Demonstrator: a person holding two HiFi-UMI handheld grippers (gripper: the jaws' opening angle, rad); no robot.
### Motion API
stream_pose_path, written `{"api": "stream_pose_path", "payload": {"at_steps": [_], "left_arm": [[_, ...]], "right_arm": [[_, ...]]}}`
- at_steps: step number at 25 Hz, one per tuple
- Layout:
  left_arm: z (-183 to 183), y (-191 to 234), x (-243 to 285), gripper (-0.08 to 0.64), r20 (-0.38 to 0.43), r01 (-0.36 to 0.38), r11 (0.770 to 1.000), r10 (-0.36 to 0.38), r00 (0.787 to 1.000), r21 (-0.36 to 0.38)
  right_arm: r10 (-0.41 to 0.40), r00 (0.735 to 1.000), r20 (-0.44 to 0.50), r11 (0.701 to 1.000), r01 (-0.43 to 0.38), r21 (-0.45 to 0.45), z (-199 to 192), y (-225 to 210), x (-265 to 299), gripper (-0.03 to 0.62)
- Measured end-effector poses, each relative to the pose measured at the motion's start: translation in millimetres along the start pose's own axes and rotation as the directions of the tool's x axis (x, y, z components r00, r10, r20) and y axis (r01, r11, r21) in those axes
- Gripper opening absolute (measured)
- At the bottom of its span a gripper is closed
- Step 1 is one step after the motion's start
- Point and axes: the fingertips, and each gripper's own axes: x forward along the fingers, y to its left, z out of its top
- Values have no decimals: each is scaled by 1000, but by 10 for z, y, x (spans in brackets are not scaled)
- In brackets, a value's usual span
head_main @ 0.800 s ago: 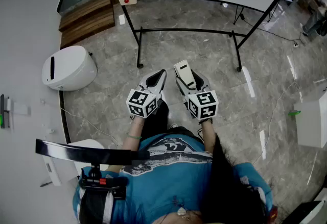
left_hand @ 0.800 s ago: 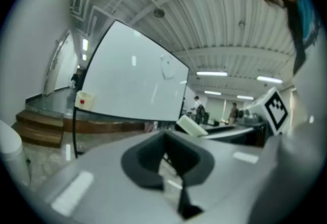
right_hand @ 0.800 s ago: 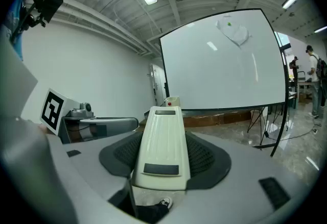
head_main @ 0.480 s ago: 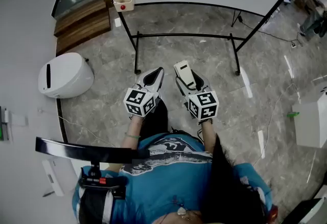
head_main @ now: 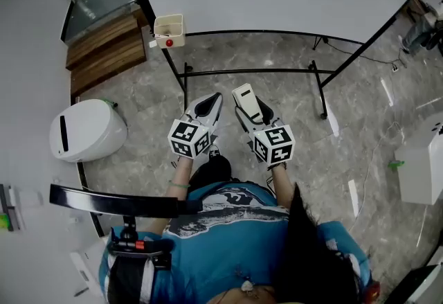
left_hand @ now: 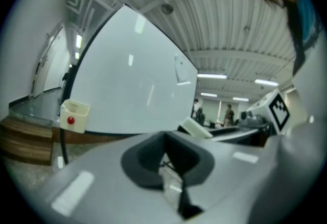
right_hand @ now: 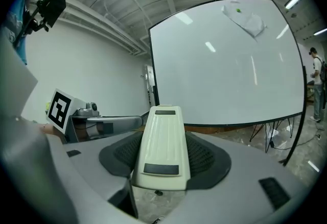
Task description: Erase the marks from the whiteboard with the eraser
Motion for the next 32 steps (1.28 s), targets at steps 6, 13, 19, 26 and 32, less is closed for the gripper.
{"api": "stream_pose_path", "payload": {"at_steps": [6, 13, 19, 26, 32], "left_arm": [[146, 687, 364, 5, -1, 34, 999, -34, 999, -7], [137, 1068, 684, 5, -21, 64, 997, -65, 998, -50], [115, 1167, 981, 5, -40, 70, 995, -73, 997, -66], [269, 1349, 1330, 5, -37, 28, 998, -30, 999, -54], [451, 1488, 1683, 5, -17, 0, 999, 0, 1000, -39]], "right_arm": [[-24, 1000, -15, 1000, 24, -13, 212, -128, 743, 262], [-29, 998, -55, 1000, 29, -13, 259, -290, 1122, 262], [-56, 998, -40, 998, 57, 11, 365, -622, 1247, 262], [-74, 996, 52, 996, 76, -37, 937, -1182, 1463, 262], [-109, 971, 211, 974, 147, -172, 1846, -1738, 1617, 262]]}}
